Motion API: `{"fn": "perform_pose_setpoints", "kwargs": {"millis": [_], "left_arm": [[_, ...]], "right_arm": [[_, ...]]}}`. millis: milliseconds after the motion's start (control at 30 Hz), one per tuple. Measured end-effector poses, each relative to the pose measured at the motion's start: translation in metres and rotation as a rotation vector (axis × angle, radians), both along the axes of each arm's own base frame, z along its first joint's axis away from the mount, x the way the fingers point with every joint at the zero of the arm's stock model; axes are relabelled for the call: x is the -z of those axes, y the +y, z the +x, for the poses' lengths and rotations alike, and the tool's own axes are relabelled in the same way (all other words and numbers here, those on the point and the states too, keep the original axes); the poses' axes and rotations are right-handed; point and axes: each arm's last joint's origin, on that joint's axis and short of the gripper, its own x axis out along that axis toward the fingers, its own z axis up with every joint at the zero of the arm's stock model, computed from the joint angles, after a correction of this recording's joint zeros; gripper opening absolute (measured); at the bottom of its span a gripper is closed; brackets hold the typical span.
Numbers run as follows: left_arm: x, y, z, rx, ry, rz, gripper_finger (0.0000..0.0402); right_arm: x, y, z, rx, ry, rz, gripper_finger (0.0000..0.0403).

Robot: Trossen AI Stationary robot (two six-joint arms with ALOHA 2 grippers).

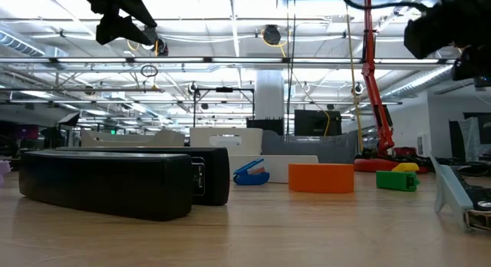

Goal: Pick and place Stapler, Stapler remover, tape
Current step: Put the green tape into the gray bin

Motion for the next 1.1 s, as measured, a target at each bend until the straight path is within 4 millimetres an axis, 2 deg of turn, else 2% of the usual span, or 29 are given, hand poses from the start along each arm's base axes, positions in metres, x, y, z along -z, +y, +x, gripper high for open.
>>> {"fn": "perform_pose_setpoints", "kwargs": {"millis": [133,333,800,1100], "left_arm": [[0.0,0.0,0.0,0.0,0.0,0.0,0.0207],[0.0,0.0,0.0,0.002,0.002,0.003,0.0207],[0.0,0.0,0.0,0.003,0.002,0.004,0.0207],[0.0,0.0,0.0,0.002,0.002,0.004,0.0207]], "right_arm": [[0.01,0.0,-0.001,0.066,0.022,0.004,0.0134],[0.016,0.002,0.008,0.128,-0.059,0.049,0.014],[0.038,0.003,0.005,0.148,-0.065,0.097,0.0221],[0.066,-0.001,-0.006,0.169,-0.031,0.092,0.0214]]}}
